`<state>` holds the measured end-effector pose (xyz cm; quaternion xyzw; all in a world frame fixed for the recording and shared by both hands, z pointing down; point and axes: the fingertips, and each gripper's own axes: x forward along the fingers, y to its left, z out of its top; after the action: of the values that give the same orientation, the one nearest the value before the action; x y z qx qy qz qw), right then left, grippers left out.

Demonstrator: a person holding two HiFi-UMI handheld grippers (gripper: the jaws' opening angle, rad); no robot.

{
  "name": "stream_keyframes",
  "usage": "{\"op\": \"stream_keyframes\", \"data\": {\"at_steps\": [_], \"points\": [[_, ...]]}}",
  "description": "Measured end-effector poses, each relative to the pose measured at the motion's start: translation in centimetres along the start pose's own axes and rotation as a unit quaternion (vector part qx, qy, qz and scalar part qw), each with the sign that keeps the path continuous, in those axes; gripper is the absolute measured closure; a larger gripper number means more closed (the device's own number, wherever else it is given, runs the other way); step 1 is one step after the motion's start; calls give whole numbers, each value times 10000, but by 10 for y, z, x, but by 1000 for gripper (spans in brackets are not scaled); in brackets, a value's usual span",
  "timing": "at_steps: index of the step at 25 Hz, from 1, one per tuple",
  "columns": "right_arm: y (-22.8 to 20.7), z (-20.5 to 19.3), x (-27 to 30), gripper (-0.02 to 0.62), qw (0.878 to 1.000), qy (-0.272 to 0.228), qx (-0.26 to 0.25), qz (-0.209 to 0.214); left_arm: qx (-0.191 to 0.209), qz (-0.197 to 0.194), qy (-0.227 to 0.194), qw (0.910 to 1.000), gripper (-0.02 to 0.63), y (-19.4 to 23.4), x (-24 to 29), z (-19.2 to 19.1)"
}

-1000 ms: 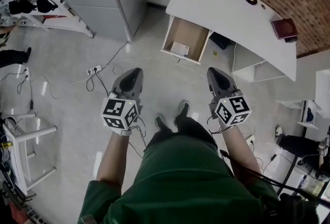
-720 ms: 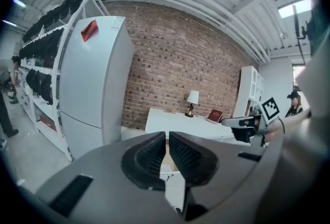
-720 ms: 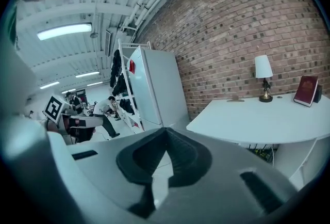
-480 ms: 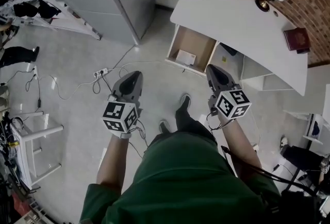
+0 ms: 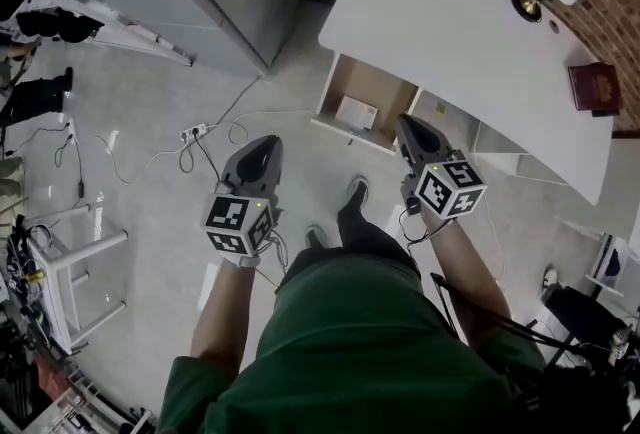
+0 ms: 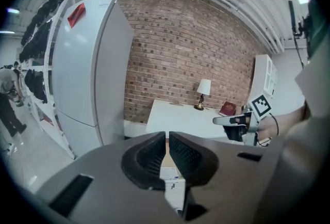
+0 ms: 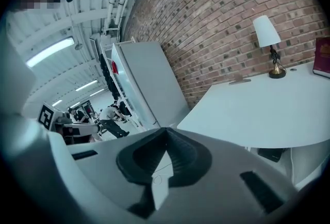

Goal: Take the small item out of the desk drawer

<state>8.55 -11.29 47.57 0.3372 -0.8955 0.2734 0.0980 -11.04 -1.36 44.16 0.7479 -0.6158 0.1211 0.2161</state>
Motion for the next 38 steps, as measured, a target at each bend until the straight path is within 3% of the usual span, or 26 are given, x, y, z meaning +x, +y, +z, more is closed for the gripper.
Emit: {"op": "stream_keyframes", "data": {"at_steps": [8,15,22,26,33,38], "points": [[-22,3,21,592,9999,98,63,100,44,110,114,9999,591,6,43,8],[-37,-11,35,592,9995,269,148,-54,75,-145,230,9996,591,8,79,7],[-59,-38,56,592,9967,499,380,-510,21,-638,630,9960,591,19,124,-22],[-81,-54,67,592,9921,561,637,-927,205,-929,876,9916,591,26,159,-37],[-117,-114,98,587,9772,881,1344,-1387,335,-1396,1352,9804,591,35,206,-81],[-138,-166,120,552,9672,1236,1680,-1451,281,-1671,1730,9702,591,31,226,-121]]}}
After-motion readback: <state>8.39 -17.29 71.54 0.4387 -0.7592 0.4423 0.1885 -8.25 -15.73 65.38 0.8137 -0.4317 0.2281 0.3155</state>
